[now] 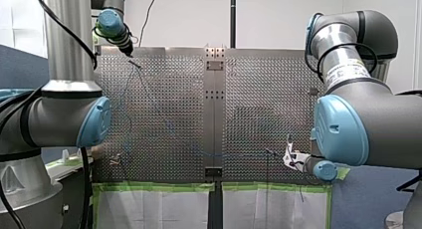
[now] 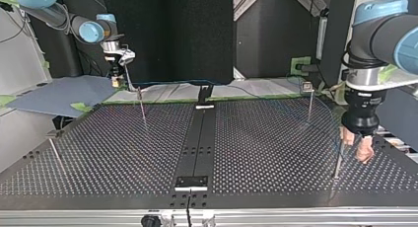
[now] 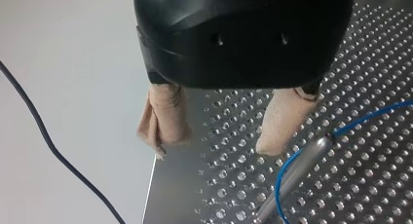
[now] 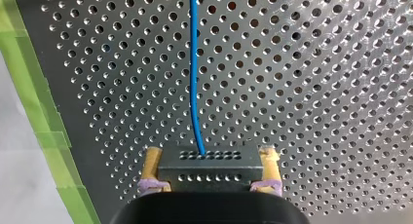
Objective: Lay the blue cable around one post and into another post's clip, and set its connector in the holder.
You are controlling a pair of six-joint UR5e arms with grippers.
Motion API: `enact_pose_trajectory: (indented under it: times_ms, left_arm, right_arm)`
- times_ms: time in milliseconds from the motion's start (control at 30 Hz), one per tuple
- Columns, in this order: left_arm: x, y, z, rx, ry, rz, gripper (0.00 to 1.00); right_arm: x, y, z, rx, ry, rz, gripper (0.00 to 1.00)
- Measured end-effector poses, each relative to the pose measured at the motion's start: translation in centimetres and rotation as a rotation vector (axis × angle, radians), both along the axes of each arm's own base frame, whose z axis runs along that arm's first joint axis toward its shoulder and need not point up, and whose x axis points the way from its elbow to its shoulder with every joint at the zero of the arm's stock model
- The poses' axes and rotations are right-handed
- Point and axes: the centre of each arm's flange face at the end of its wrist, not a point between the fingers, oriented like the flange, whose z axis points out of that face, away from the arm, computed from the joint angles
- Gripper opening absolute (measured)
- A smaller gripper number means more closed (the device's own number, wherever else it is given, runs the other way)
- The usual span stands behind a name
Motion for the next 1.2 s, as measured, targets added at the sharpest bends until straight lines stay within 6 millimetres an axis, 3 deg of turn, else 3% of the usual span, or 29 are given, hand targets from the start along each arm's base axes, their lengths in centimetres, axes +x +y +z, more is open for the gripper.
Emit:
enact_pose_trajectory:
  times_ms: [467, 633, 833, 1200]
  left_arm:
    - [-4.7, -5.2, 0.0, -0.047, -0.085, -0.197, 1.0]
    - [-6.0, -7.2, -0.9, -0.05, -0.104, -0.266, 1.0]
    - [-5.7, -8.9, -4.4, -0.057, -0.07, -0.282, 1.0]
    - [-5.4, -12.2, -12.9, -0.054, 0.038, -0.28, 1.0]
  right_arm:
    - [0.1, 0.1, 0.0, 0.004, 0.001, 0.002, 0.01]
    - [0.2, 0.1, 0.0, 0.005, 0.0, 0.003, 0.01]
    - [0.2, 0.1, -0.1, 0.006, -0.001, 0.004, 0.01]
    - [0.2, 0.2, -0.1, 0.007, -0.001, 0.004, 0.01]
